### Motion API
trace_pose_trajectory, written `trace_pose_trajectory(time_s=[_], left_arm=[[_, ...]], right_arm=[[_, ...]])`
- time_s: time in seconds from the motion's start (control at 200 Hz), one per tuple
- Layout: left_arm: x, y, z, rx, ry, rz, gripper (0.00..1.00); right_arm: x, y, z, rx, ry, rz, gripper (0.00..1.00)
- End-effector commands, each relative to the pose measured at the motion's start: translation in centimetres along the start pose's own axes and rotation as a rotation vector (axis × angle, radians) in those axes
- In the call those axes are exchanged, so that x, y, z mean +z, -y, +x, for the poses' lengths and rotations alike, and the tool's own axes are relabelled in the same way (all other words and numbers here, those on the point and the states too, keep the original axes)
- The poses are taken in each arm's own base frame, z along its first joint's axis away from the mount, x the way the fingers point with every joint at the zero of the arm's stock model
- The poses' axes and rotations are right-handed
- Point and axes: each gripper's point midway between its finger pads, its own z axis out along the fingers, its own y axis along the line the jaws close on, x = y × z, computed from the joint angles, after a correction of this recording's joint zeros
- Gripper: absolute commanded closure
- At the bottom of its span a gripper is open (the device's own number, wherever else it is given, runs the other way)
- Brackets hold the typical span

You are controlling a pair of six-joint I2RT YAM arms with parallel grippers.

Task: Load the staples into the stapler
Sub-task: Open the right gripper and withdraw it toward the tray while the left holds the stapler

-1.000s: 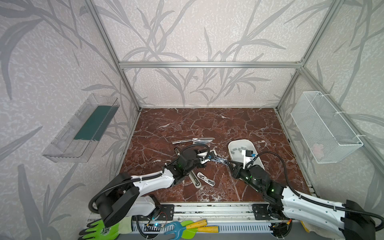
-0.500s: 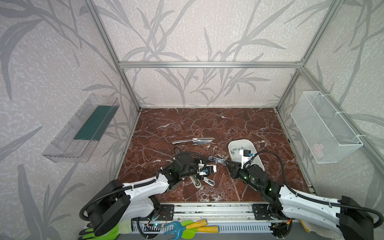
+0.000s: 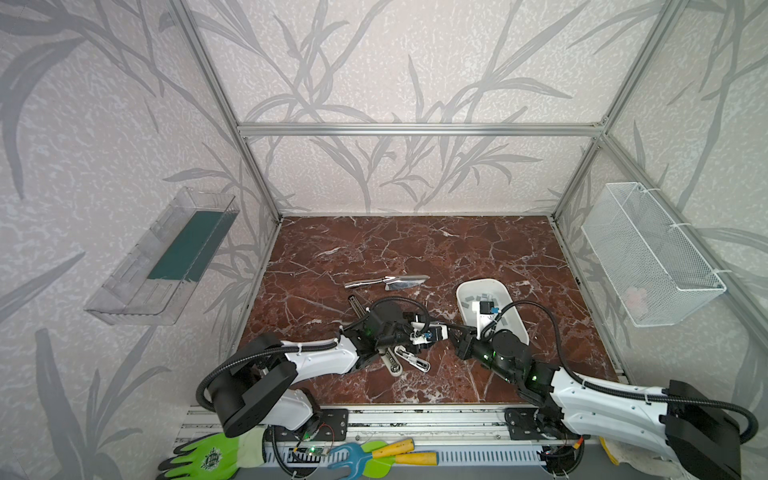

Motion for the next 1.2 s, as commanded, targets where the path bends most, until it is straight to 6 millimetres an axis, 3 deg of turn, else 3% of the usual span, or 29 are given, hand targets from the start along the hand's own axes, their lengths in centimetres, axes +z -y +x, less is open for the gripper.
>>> trace_pose_trajectory(time_s=[0.0, 0.07, 0.18, 0.32, 0.44, 0.555, 0.675, 0.995, 1.195], left_arm=[[0.8, -1.1, -0.5, 0.041, 0.005, -0.026, 0.69], [1.0, -0.8, -0.3, 0.049, -0.003, -0.014, 0.85], [1.1, -0.5, 0.2, 0.068, -0.021, 0.008, 1.0], [0.9, 0.7, 2.1, 0.107, -0.084, 0.072, 1.0], [0.4, 1.4, 5.3, 0.138, -0.185, 0.145, 1.0], [-0.9, 4.3, 7.8, 0.217, -0.252, 0.337, 1.0], [-2.2, 7.4, 8.0, 0.257, -0.243, 0.551, 1.0], [-0.2, 7.6, 9.3, 0.274, -0.279, 0.663, 0.97], [1.3, 7.0, 10.1, 0.302, -0.296, 0.673, 0.96]], right_arm=[[0.0, -1.4, -1.1, -0.009, 0.036, -0.046, 1.0], [0.1, -1.0, -0.8, -0.006, 0.028, -0.026, 1.0], [0.0, 0.2, -0.6, -0.003, 0.024, 0.036, 0.98], [-1.0, 2.0, -1.6, -0.009, 0.063, 0.144, 0.78], [-2.3, 2.1, -2.5, -0.032, 0.087, 0.156, 0.69], [-3.6, 2.7, -3.5, -0.068, 0.109, 0.214, 0.64], [-4.3, 3.5, -4.0, -0.089, 0.108, 0.254, 0.59], [-4.2, 5.4, -4.3, -0.087, 0.06, 0.302, 0.57], [-4.4, 6.5, -4.7, -0.083, 0.054, 0.311, 0.52]])
